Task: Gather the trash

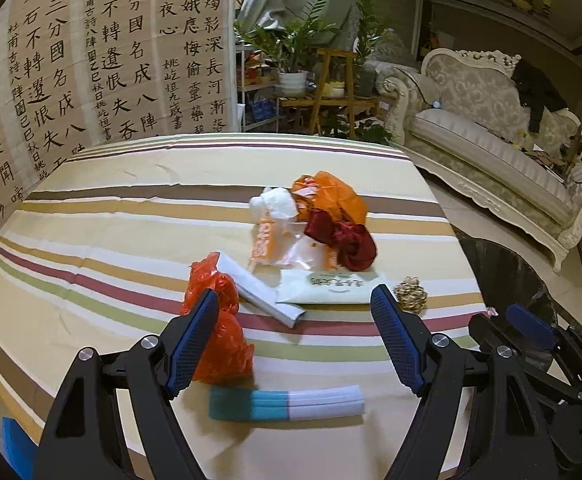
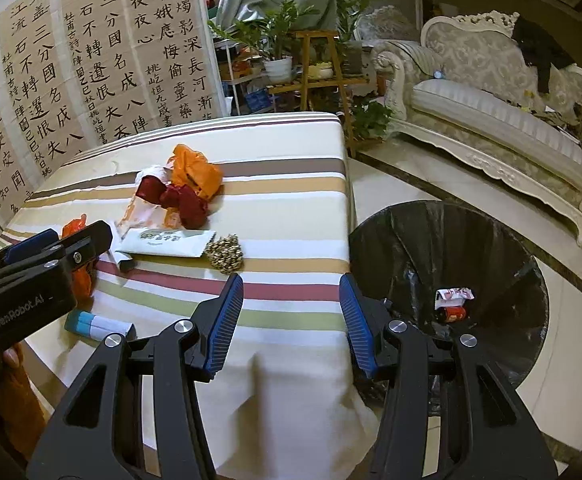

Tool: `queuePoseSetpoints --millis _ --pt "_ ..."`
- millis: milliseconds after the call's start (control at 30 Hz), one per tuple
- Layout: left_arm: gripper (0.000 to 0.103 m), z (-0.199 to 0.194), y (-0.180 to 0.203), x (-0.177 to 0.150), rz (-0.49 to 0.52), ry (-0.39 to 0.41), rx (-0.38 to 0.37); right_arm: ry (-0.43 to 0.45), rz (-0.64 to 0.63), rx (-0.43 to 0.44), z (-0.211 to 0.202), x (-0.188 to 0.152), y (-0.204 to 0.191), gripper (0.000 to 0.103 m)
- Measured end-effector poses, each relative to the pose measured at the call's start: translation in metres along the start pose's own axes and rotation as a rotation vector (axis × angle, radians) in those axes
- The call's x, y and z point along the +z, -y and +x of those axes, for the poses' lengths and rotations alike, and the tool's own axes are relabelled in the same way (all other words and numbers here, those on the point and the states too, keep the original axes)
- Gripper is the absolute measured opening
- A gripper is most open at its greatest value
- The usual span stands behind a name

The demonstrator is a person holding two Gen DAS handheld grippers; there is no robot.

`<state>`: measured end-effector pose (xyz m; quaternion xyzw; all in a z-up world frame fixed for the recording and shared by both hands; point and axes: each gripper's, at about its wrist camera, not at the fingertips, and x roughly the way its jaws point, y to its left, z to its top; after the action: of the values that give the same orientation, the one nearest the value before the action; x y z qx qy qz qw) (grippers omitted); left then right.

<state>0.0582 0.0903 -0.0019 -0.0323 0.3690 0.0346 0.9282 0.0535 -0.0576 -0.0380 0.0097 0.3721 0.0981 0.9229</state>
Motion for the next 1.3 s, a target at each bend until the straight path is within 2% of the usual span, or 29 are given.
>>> queuePoseSetpoints --millis 867,1300 --pt "0.076 -0.016 -0.007 0.017 -0.015 0.029 0.007 0.02 0.02 0.009 -0.008 0.002 0.004 0.049" --pt "0.076 -0.019 -0.029 0.02 -0.056 0.021 0.034 0.012 0.018 0.024 -0.007 -0.001 0.001 0.049"
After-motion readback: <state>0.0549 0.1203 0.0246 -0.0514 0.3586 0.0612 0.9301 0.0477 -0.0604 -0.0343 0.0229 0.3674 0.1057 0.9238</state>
